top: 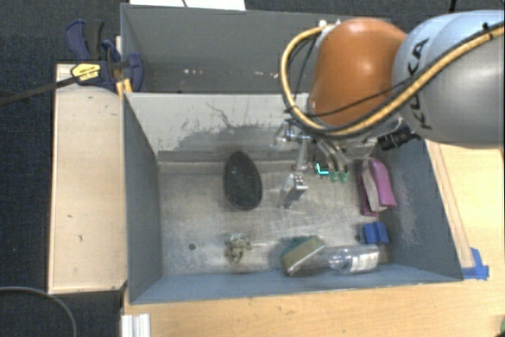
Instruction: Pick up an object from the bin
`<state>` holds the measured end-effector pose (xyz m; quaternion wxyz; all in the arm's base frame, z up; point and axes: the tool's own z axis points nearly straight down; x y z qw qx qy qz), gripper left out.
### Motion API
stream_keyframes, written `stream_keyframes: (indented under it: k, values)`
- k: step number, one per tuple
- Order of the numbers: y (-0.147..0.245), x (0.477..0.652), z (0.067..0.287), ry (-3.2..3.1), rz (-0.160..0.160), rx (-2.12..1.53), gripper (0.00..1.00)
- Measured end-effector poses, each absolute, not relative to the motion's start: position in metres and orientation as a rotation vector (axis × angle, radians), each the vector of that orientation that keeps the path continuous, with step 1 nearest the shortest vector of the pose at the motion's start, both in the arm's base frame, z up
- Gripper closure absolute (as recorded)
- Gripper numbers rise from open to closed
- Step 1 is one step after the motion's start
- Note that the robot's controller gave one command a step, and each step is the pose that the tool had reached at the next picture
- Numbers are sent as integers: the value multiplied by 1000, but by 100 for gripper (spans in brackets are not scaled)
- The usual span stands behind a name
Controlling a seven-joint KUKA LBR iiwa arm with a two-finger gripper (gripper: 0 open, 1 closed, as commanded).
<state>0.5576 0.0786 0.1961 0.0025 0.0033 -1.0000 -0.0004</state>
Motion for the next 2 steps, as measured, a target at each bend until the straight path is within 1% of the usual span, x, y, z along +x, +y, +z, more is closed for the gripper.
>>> stream_keyframes:
  k: [1,2]
  values:
    - [123,567,74,-3119,-2,-402,0]
    - [123,568,77,-3120,-5,-407,100]
